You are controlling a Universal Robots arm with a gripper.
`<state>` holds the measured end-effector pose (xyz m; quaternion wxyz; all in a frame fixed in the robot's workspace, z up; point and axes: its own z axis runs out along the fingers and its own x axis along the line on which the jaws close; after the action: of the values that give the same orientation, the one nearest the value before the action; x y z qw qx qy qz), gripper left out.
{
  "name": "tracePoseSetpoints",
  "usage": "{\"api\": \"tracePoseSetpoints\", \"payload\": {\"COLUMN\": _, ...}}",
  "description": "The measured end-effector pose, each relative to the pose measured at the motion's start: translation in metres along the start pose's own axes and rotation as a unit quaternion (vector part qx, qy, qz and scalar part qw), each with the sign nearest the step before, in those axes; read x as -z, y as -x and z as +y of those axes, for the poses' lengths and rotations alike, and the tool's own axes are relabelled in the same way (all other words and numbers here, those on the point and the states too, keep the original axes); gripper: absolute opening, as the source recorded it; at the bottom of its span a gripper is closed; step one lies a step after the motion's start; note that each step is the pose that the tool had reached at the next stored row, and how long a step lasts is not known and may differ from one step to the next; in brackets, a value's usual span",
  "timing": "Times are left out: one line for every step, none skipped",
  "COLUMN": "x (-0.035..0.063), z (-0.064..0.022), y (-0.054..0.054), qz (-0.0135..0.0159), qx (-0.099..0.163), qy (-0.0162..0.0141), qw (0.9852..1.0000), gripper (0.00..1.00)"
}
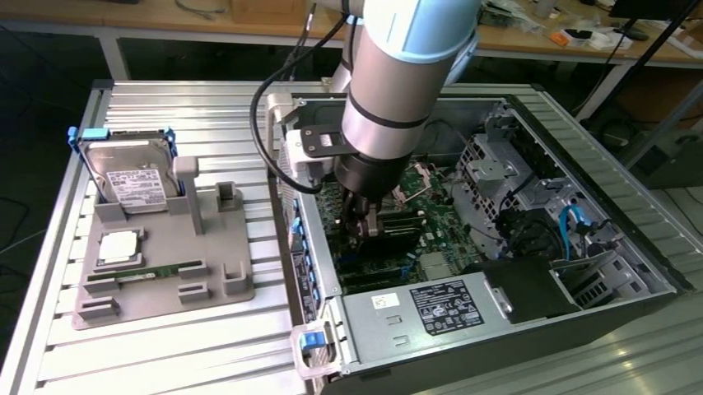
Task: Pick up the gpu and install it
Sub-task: 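Press down on the gpu until it lock into place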
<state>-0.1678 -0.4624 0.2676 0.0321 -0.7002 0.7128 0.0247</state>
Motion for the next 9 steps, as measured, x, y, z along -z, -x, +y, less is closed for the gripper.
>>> {"api": "tracePoseSetpoints", "payload": {"x": 0.0010, "z": 0.0000, "y": 0.0002, "qz": -0.0003, "qx": 0.000, "qy": -0.0001, "qw": 1.0000, "gripper": 0.10}}
{"api": "tracePoseSetpoints", "payload": {"x": 0.0020, "z": -0.0001, "y": 0.0003, "qz": -0.0008, "qx": 0.000, "qy": -0.0005, "qw": 1.0000, "gripper": 0.10}}
{"api": "tracePoseSetpoints", "payload": {"x": 0.0035, "z": -0.0001, "y": 0.0006, "qz": -0.0014, "qx": 0.000, "qy": -0.0009, "qw": 1.0000, "gripper": 0.10}}
{"api": "tracePoseSetpoints", "payload": {"x": 0.0061, "z": -0.0001, "y": 0.0010, "qz": -0.0011, "qx": 0.000, "qy": -0.0008, "qw": 1.0000, "gripper": 0.10}}
{"api": "tracePoseSetpoints", "payload": {"x": 0.0097, "z": -0.0001, "y": 0.0013, "qz": -0.0006, "qx": 0.000, "qy": -0.0004, "qw": 1.0000, "gripper": 0.10}}
{"api": "tracePoseSetpoints", "payload": {"x": 0.0108, "z": -0.0001, "y": 0.0015, "qz": -0.0005, "qx": 0.000, "qy": -0.0003, "qw": 1.0000, "gripper": 0.10}}
{"api": "tracePoseSetpoints", "payload": {"x": 0.0109, "z": -0.0001, "y": 0.0016, "qz": -0.0004, "qx": 0.000, "qy": -0.0003, "qw": 1.0000, "gripper": 0.10}}
{"api": "tracePoseSetpoints", "payload": {"x": 0.0110, "z": 0.0001, "y": 0.0017, "qz": -0.0003, "qx": 0.000, "qy": -0.0003, "qw": 1.0000, "gripper": 0.10}}
{"api": "tracePoseSetpoints", "payload": {"x": 0.0110, "z": 0.0005, "y": 0.0017, "qz": -0.0003, "qx": 0.000, "qy": -0.0003, "qw": 1.0000, "gripper": 0.10}}
